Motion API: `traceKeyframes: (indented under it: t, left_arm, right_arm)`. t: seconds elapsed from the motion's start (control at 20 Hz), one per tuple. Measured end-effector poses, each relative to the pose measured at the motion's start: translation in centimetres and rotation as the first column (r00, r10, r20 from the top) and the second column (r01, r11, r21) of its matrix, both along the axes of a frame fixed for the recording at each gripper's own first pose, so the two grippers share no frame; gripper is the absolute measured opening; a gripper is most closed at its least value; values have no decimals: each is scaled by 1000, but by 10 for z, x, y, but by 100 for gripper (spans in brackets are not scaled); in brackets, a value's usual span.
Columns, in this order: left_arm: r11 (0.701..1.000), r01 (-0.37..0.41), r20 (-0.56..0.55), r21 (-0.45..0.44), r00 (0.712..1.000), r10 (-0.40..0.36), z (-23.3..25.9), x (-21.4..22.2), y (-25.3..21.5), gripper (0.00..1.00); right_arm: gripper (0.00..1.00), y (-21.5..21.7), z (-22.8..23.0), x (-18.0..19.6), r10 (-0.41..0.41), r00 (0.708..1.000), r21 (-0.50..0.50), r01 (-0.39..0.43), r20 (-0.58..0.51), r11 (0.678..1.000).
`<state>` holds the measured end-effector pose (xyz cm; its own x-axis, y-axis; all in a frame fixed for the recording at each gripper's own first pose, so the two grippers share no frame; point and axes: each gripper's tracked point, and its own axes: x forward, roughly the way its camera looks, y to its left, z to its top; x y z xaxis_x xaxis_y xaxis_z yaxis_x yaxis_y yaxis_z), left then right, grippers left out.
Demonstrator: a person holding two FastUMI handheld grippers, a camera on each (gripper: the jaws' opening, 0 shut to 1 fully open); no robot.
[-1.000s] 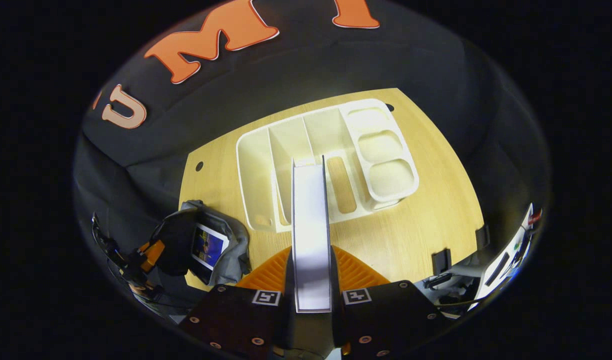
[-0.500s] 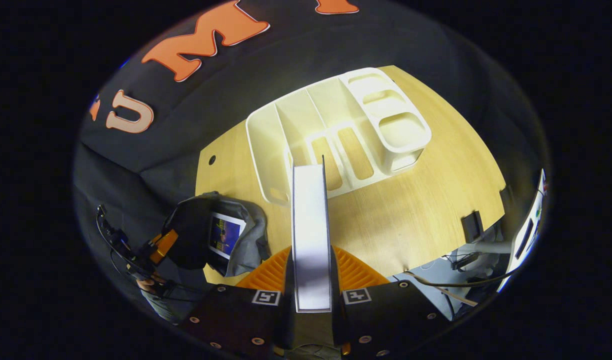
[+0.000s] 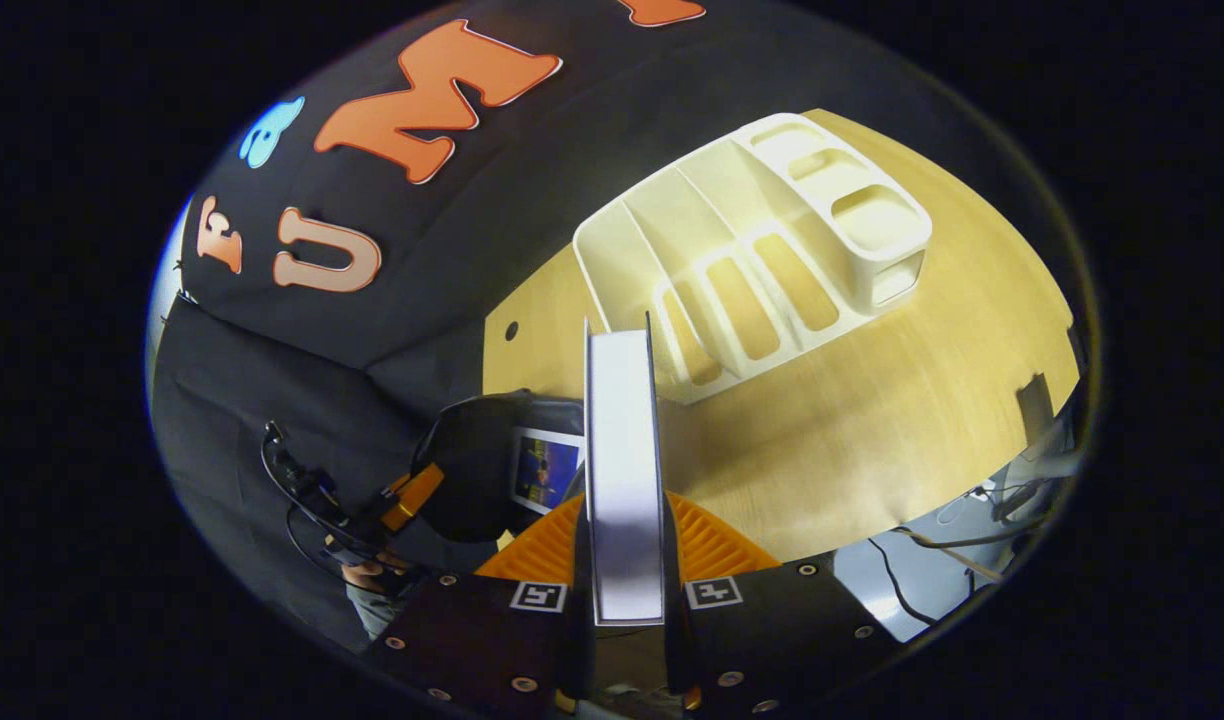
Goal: Open the schoolbag, grab two books from the bookshelf and put them into the schoolbag.
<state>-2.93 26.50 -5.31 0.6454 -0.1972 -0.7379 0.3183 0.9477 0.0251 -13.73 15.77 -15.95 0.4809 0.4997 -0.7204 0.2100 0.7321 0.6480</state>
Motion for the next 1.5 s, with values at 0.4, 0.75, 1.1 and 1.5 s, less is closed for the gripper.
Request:
traceKeyframes:
  t: [0.4,0.75,1.1,1.5]
  left_arm:
    - [1000,-5,27,10,1000,5,10,2,8,6]
    - [1000,2,39,-1,999,-2,11,1,7,6]
    - [1000,-3,60,-15,998,4,14,-1,2,6]
    - [999,-23,70,-45,997,26,13,-9,-6,6]
  right_arm:
    - [28,55,7,17,9,999,174,-18,52,985]
    - [28,121,-31,30,19,999,269,-26,29,963]
    - [29,173,-67,56,43,999,284,-49,26,957]
    - [28,209,-87,74,1,997,325,-25,72,946]
